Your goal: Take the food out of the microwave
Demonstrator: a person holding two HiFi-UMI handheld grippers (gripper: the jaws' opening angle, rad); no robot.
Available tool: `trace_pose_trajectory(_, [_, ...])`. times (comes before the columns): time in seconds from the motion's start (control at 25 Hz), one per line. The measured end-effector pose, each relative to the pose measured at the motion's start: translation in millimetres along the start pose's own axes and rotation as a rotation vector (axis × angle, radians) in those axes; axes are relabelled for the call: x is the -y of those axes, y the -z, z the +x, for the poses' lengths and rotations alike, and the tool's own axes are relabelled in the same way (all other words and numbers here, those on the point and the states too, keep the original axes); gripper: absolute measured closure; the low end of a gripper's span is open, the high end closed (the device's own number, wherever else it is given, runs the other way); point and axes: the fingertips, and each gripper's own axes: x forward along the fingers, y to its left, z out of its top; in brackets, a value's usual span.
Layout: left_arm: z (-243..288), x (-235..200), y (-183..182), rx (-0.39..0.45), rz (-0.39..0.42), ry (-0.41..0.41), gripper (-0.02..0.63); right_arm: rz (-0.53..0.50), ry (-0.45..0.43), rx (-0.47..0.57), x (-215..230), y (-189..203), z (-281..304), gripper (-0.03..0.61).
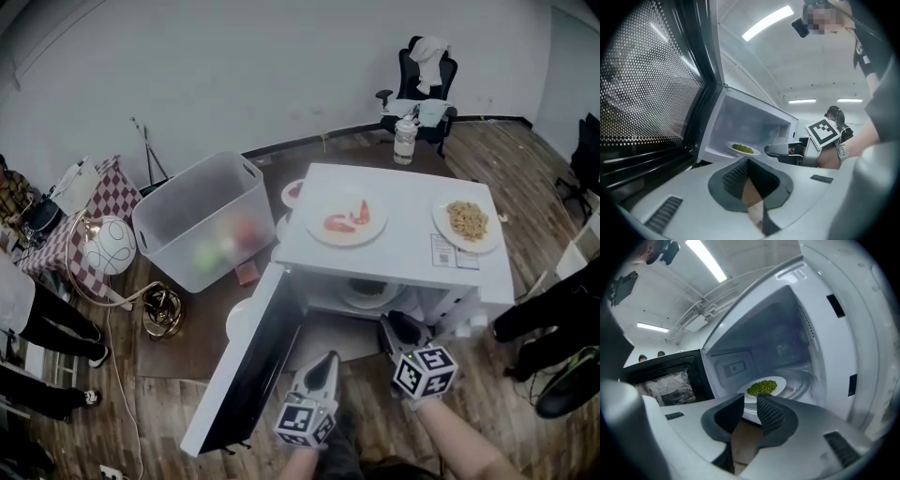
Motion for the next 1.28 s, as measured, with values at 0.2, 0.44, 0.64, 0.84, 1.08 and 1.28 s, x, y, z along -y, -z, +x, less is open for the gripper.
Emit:
trace_pose_trajectory(0.2, [2.3,-0.9,-0.7,0.000,-0.006,0.001,0.612,-0.002,0.080,-0.036,10.8,-3.8,14.5,0.451])
trace_pose_trajectory(0.44, [1.6,1.1,1.9,-0.010,-0.012,0.009,0.612,0.010,0.187,-0.078,24.2,-6.2,26.1,0.411])
trace_pose_trajectory(0.64, [1.6,-1.6,3.5,-0.004,-0.007,0.011,0.612,0.033,0.243,-0.124,34.6,-6.0,35.8,0.388])
trace_pose_trajectory(0.84, [1.1,-3.6,2.7,-0.014,-0.010,0.010,0.612,0.079,0.309,-0.161,45.7,-2.6,41.9,0.386])
trace_pose_trajectory(1.08, [-1.1,-9.2,5.9,-0.019,-0.002,0.004,0.612,0.093,0.346,-0.194,48.1,0.7,47.1,0.375])
trace_pose_trajectory(1.28, [-0.6,-12.5,6.2,-0.021,0.001,0.001,0.612,0.098,0.382,-0.181,52.9,-0.5,43.1,0.456])
